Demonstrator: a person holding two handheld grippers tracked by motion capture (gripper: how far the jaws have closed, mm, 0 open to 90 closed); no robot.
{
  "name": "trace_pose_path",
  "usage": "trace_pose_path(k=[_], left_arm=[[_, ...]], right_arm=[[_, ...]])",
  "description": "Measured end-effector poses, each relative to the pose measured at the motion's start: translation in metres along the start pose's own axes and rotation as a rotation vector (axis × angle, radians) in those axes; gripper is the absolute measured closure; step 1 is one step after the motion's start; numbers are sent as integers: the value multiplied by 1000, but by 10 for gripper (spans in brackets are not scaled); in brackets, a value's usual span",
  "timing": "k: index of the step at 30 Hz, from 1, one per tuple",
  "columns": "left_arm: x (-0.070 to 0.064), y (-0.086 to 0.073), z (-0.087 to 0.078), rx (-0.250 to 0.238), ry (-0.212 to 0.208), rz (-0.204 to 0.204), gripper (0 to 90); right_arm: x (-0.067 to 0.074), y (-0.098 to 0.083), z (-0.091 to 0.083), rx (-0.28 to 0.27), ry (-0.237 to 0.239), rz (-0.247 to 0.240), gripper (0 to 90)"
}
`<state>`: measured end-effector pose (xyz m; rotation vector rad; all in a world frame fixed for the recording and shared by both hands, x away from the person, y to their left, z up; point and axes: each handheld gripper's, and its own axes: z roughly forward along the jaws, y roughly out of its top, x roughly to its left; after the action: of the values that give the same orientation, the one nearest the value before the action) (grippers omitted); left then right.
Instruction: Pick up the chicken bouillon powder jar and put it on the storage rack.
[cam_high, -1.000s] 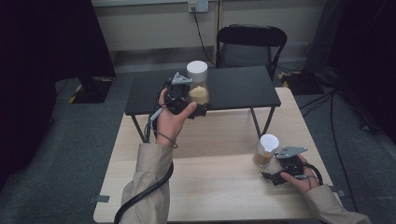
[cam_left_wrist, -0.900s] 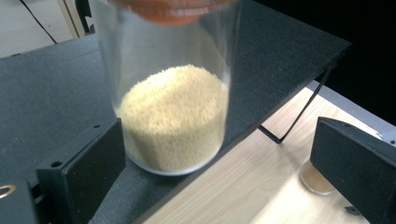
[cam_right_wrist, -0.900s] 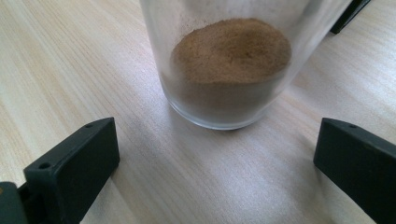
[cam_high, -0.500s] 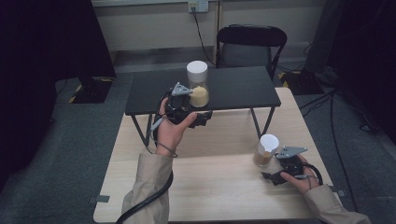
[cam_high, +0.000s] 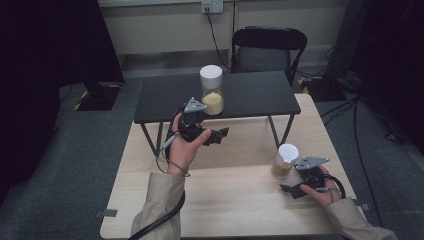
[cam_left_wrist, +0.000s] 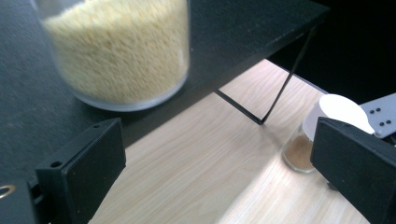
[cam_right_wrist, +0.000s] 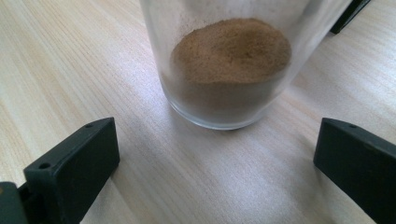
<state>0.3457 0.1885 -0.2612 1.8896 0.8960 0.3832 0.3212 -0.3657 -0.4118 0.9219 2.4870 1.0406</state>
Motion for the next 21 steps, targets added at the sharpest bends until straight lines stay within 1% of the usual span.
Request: trace_pose_path(k=[6,9,11,21], left_arm=[[0,-8,3,7,0,0,25],[1,-12,5,10,-11,-8,23],[1,-15,7,14,-8,-7,22],[2,-32,12,7,-11,-15,22]], right_arm=[[0,0,0,0,0,0,0],[0,0,0,0,0,-1,0],[0,0,0,1,0,1,0],[0,0,0,1,0,0,0]])
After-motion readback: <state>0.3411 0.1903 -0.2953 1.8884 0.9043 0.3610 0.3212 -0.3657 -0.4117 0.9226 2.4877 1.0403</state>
